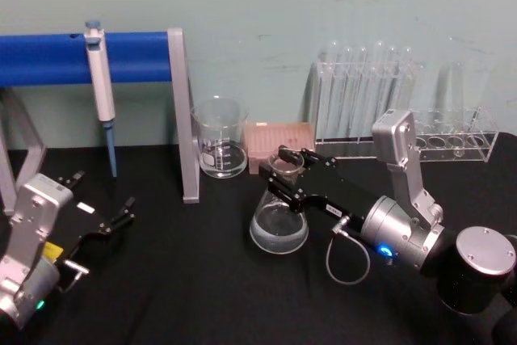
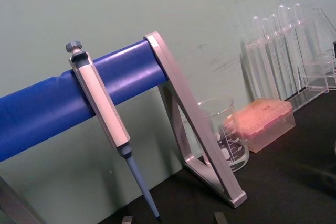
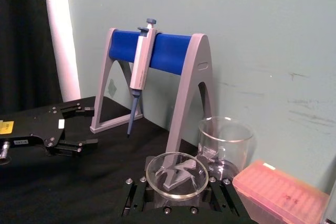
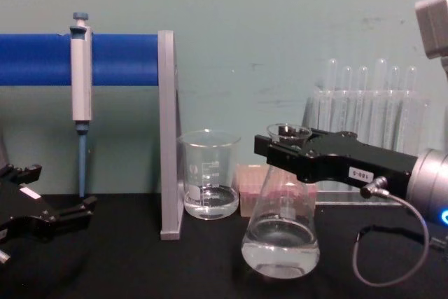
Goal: Grasp the erlenmeyer flask with one hand, shake it three times, then place it back.
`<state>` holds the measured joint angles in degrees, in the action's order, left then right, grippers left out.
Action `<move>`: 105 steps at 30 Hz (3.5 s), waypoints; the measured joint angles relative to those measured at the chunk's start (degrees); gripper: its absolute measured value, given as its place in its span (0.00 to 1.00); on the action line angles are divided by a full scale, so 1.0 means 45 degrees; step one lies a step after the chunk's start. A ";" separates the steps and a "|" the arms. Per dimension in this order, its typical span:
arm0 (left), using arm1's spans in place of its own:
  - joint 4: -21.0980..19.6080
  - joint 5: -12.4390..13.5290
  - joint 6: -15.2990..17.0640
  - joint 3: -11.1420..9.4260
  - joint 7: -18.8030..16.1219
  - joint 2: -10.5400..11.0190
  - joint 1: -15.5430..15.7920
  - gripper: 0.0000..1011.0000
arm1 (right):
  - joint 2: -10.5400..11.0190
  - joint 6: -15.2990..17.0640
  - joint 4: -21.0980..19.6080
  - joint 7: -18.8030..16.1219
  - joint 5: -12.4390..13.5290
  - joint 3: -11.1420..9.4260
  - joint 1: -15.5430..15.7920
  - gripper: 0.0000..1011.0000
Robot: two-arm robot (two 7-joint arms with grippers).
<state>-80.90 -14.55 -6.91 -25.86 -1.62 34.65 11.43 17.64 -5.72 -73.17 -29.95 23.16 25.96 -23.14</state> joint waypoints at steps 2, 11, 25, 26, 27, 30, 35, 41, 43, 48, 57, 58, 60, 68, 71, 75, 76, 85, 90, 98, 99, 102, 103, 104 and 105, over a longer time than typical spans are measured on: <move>0.0001 0.0000 0.0000 0.0000 0.0000 0.0000 0.0000 0.99 | -0.0004 0.0009 -0.0001 0.0019 -0.0013 -0.0015 0.0002 0.47; 0.0001 0.0000 0.0000 0.0000 0.0000 0.0000 0.0000 0.99 | -0.0051 0.0017 0.0018 0.0055 -0.0091 -0.0064 0.0008 0.47; 0.0001 0.0000 0.0001 0.0001 0.0000 0.0000 0.0000 0.99 | 0.0006 -0.0059 -0.0070 -0.0297 -0.0045 -0.0010 0.0030 0.47; 0.0000 0.0000 0.0000 0.0000 0.0000 0.0000 0.0000 0.99 | 0.0013 -0.0070 -0.0076 -0.0322 -0.0038 -0.0002 0.0032 0.47; 0.0000 0.0000 0.0001 0.0001 -0.0001 0.0000 0.0000 0.99 | 0.0021 -0.0078 -0.0084 -0.0347 -0.0031 0.0012 0.0034 0.47; 0.0000 0.0000 0.0000 0.0000 0.0000 0.0000 0.0000 0.99 | 0.0057 -0.0113 -0.0153 -0.0509 0.0015 0.0090 0.0038 0.47; 0.0001 0.0000 0.0000 0.0001 0.0001 0.0000 0.0000 0.99 | 0.0123 -0.0176 -0.0264 -0.0791 0.0089 0.0236 0.0040 0.47; 0.0001 0.0000 0.0001 0.0000 0.0000 0.0000 0.0000 0.99 | 0.0254 -0.0285 -0.0396 -0.1345 0.0237 0.0539 0.0030 0.47; 0.0000 0.0000 0.0001 0.0000 0.0000 0.0000 0.0000 0.99 | 0.0320 -0.0334 -0.0450 -0.1594 0.0316 0.0666 0.0016 0.47; 0.0000 0.0000 0.0000 0.0000 0.0000 0.0000 -0.0001 0.99 | 0.0451 -0.0411 -0.0581 -0.2015 0.0481 0.0929 -0.0007 0.47; 0.0000 -0.0001 0.0000 0.0000 0.0000 0.0000 0.0000 0.99 | 0.0657 -0.0513 -0.0731 -0.2376 0.0726 0.1281 -0.0047 0.47; 0.0000 0.0000 0.0000 0.0000 0.0000 0.0000 0.0000 0.99 | 0.0670 -0.0518 -0.0737 -0.2382 0.0744 0.1302 -0.0049 0.47; 0.0000 0.0000 0.0000 0.0000 0.0000 -0.0001 0.0000 0.99 | 0.0700 -0.0520 -0.0770 -0.2386 0.0784 0.1357 -0.0051 0.47; 0.0001 -0.0001 0.0000 0.0000 0.0000 0.0000 0.0000 0.99 | 0.0761 -0.0513 -0.0845 -0.2114 0.0860 0.1396 0.0007 0.47; 0.0000 0.0000 0.0000 0.0000 0.0000 0.0000 0.0000 0.99 | 0.0743 -0.0514 -0.0845 -0.1899 0.0860 0.1324 0.0048 0.47; 0.0000 0.0000 0.0000 0.0000 -0.0001 0.0000 0.0000 0.99 | 0.0668 -0.0521 -0.0860 -0.1325 0.0792 0.1108 0.0168 0.47; 0.0001 0.0000 0.0000 0.0000 0.0000 -0.0001 0.0000 0.99 | 0.0648 -0.0528 -0.0863 -0.1220 0.0765 0.1061 0.0196 0.47; 0.0001 0.0000 0.0000 0.0000 0.0000 -0.0001 0.0000 0.99 | 0.0299 -0.0418 -0.0960 0.0680 0.0277 0.0220 0.0637 0.47; 0.0000 0.0000 0.0000 0.0000 0.0000 0.0000 0.0000 0.99 | 0.0171 -0.0238 -0.1016 0.1644 0.0010 -0.0294 0.0837 0.47; 0.0001 0.0000 0.0000 0.0000 0.0000 0.0000 0.0000 0.99 | 0.0057 0.0028 -0.1042 0.2758 -0.0344 -0.1088 0.1096 0.47; 0.0000 0.0000 0.0000 0.0001 0.0000 0.0000 0.0000 0.99 | 0.0057 0.0028 -0.1042 0.2758 -0.0344 -0.1088 0.1096 0.47; 0.0000 0.0000 0.0000 0.0000 0.0000 0.0000 0.0000 0.99 | 0.0030 0.0116 -0.1086 0.3076 -0.0457 -0.1368 0.1198 0.47; 0.0000 -0.0001 0.0000 0.0000 0.0000 0.0000 0.0000 0.99 | 0.0005 0.0153 -0.1103 0.3225 -0.0520 -0.1484 0.1240 0.47; 0.0001 0.0000 0.0000 0.0000 0.0000 0.0000 0.0000 0.99 | -0.0017 0.0187 -0.1105 0.3322 -0.0565 -0.1586 0.1273 0.47; 0.0001 0.0000 0.0000 0.0001 0.0000 0.0000 0.0000 0.99 | -0.0035 0.0207 -0.1108 0.3380 -0.0594 -0.1650 0.1289 0.47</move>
<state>-80.90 -14.55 -6.91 -25.86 -1.62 34.65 11.43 17.49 -4.79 -78.16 -14.74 20.49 18.53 -17.34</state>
